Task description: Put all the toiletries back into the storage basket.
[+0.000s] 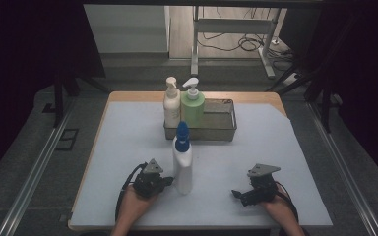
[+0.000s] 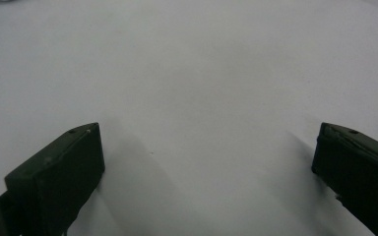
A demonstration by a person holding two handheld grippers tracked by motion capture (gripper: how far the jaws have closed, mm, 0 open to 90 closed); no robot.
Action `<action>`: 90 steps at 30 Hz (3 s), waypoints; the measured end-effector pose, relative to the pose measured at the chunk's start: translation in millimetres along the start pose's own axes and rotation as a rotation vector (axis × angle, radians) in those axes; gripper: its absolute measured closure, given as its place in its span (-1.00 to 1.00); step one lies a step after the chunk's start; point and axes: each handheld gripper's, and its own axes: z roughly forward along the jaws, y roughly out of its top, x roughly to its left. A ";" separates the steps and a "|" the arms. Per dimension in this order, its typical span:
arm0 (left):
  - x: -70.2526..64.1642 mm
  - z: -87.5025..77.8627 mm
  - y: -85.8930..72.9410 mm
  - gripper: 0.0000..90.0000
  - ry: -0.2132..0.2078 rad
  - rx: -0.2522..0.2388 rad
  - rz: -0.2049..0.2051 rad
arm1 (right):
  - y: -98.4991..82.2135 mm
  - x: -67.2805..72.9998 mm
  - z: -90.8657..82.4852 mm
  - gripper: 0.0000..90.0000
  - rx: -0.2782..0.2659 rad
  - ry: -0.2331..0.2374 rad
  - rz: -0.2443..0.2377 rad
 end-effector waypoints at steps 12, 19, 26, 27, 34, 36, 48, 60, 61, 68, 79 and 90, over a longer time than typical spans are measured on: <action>-23.6 16.5 7.6 0.99 -0.070 0.023 0.061 | 0.3 0.3 0.0 -1.00 0.003 -0.002 0.001; -36.2 30.0 11.9 0.99 -0.079 0.045 0.100 | 0.2 0.4 0.1 -1.00 0.002 -0.002 0.000; -37.0 23.3 11.5 0.75 -0.052 0.043 0.108 | 0.4 0.3 0.0 -1.00 0.004 -0.001 -0.001; -37.3 21.9 11.5 0.71 -0.051 0.040 0.106 | 0.4 0.2 0.0 -1.00 0.004 -0.001 -0.001; -36.1 11.0 7.0 0.30 -0.003 0.031 0.101 | 1.2 0.2 -0.4 -1.00 0.006 -0.001 0.003; -34.4 6.7 4.6 0.19 0.015 0.026 0.098 | 1.6 0.7 -0.9 -1.00 0.012 -0.001 0.003; -22.6 -17.4 -18.8 -0.38 0.103 0.009 0.031 | 9.2 9.5 -6.9 -1.00 0.011 0.049 -0.016; -9.7 -32.3 -37.0 -0.65 0.161 -0.006 -0.026 | 25.2 14.3 -19.9 -1.00 -0.032 0.083 -0.006; -8.8 -32.5 -38.0 -0.67 0.167 -0.007 -0.028 | 26.4 15.1 -20.3 -1.00 -0.034 0.090 -0.002; -6.6 -28.9 -43.8 -0.72 0.210 0.017 -0.006 | 34.9 22.2 -21.5 -1.00 -0.038 0.112 -0.035; -6.4 -26.0 -45.8 -0.73 0.240 0.013 -0.013 | 57.5 27.4 -29.6 -1.00 -0.099 0.147 -0.019; -6.4 -25.8 -46.8 -0.73 0.242 0.009 -0.014 | 86.7 39.2 -29.7 -1.00 -0.116 0.151 -0.031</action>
